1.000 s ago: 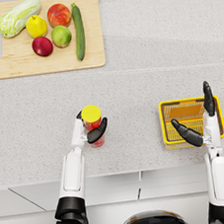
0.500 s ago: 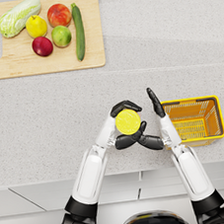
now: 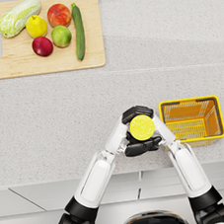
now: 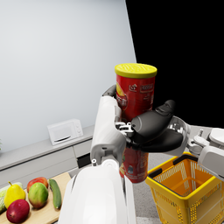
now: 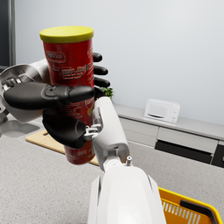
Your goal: Pick up the red potato chip and place it into the yellow basket
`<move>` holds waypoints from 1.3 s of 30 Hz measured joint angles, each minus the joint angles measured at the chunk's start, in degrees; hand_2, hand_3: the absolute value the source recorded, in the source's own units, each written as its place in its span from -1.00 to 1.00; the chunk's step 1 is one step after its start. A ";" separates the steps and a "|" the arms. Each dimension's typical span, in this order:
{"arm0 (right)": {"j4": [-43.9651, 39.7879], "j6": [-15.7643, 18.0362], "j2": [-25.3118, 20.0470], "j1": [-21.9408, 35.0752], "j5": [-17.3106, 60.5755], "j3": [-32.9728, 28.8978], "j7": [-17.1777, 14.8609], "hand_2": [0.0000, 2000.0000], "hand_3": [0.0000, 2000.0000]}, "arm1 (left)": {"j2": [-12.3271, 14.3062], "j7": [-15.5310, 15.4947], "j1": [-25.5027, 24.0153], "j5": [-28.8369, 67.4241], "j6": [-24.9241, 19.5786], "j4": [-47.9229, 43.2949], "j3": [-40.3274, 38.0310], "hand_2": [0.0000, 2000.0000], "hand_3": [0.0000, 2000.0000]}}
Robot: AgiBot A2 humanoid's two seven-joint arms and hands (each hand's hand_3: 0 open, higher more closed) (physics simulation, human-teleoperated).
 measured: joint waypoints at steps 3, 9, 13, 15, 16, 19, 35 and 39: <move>-0.57 0.81 -1.01 1.05 -0.07 -2.59 0.23 1.00 1.00 | -0.16 0.14 -0.88 -0.09 0.50 -3.19 -3.67 -1.00 -1.00; -0.72 2.20 -1.91 4.79 -0.14 -17.75 0.22 1.00 1.00 | -1.86 0.20 -6.17 -0.17 0.86 -11.21 -20.00 -1.00 -1.00; 0.73 3.22 -1.81 3.89 -0.18 -27.03 0.24 1.00 1.00 | -1.80 0.21 -8.07 -0.20 0.95 -10.37 -27.68 -1.00 -1.00; 0.68 3.08 -1.86 3.08 -0.19 -29.47 0.20 1.00 1.00 | -1.76 0.21 -8.43 -0.21 0.96 -9.56 -28.84 -1.00 -1.00; 0.38 2.76 -1.89 2.78 -0.20 -30.38 -1.44 1.00 1.00 | -1.73 0.22 -8.53 -0.21 0.97 -9.18 -29.21 -1.00 -1.00; -0.38 6.81 -1.96 1.63 -0.19 -32.10 -9.96 1.00 1.00 | -1.66 0.22 -8.57 -0.21 0.97 -8.16 -30.41 -1.00 -1.00; -1.55 -11.53 -1.29 3.43 -0.22 -30.46 -0.67 -1.00 -1.00 | -1.93 0.22 -2.00 -0.20 0.98 -3.30 -33.16 -1.00 -1.00; -1.13 -12.48 -1.14 3.87 -0.23 -31.78 -0.06 -1.00 -1.00 | -2.36 0.22 0.57 -0.22 0.98 1.12 -36.25 -1.00 -1.00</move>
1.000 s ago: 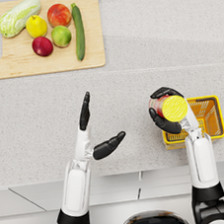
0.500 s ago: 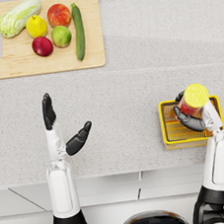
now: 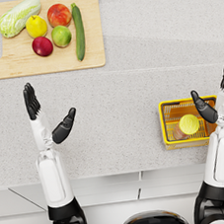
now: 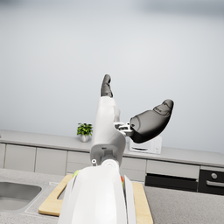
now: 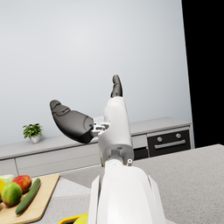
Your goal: Pick up the red potato chip and place it into the yellow basket
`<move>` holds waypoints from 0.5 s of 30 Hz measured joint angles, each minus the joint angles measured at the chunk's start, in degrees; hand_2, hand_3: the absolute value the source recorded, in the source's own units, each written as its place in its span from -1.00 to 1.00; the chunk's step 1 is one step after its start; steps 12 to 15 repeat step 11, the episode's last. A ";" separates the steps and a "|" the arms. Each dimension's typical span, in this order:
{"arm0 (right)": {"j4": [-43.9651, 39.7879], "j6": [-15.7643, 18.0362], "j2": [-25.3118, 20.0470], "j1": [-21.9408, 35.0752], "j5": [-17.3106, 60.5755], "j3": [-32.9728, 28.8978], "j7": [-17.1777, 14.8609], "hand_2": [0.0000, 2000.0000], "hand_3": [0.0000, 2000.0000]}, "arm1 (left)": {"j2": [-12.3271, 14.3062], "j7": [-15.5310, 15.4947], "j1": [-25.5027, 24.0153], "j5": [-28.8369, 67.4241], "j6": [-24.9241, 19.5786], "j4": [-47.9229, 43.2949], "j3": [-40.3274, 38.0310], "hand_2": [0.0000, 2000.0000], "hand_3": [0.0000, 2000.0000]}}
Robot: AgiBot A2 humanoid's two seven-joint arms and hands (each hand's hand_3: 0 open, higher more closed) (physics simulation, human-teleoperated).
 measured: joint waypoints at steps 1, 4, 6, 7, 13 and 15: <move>-0.01 -0.10 -0.04 -0.25 0.00 -0.21 0.06 -1.00 -1.00 | 0.00 0.00 0.01 0.00 0.00 0.63 -0.39 -1.00 -1.00; -0.04 -0.25 -0.11 -0.62 0.00 -0.54 0.16 -1.00 -1.00 | 0.00 0.00 0.03 -0.01 0.00 1.63 -1.02 -1.00 -1.00; -0.04 -0.30 -0.13 -0.72 0.00 -0.63 0.19 -1.00 -1.00 | 0.00 0.00 0.04 -0.01 0.00 1.91 -1.20 -1.00 -1.00; -0.04 -0.31 -0.14 -0.75 0.00 -0.66 0.20 -1.00 -1.00 | 0.00 0.00 0.04 -0.01 0.00 1.99 -1.25 -1.00 -1.00; -0.05 -0.33 -0.15 -0.80 0.00 -0.71 0.21 -1.00 -1.00 | 0.00 0.00 0.04 -0.01 0.00 2.15 -1.35 -1.00 -1.00; -0.05 -0.33 -0.15 -0.80 0.00 -0.71 0.21 -1.00 -1.00 | 0.00 0.00 0.04 -0.01 0.00 2.15 -1.35 -1.00 -1.00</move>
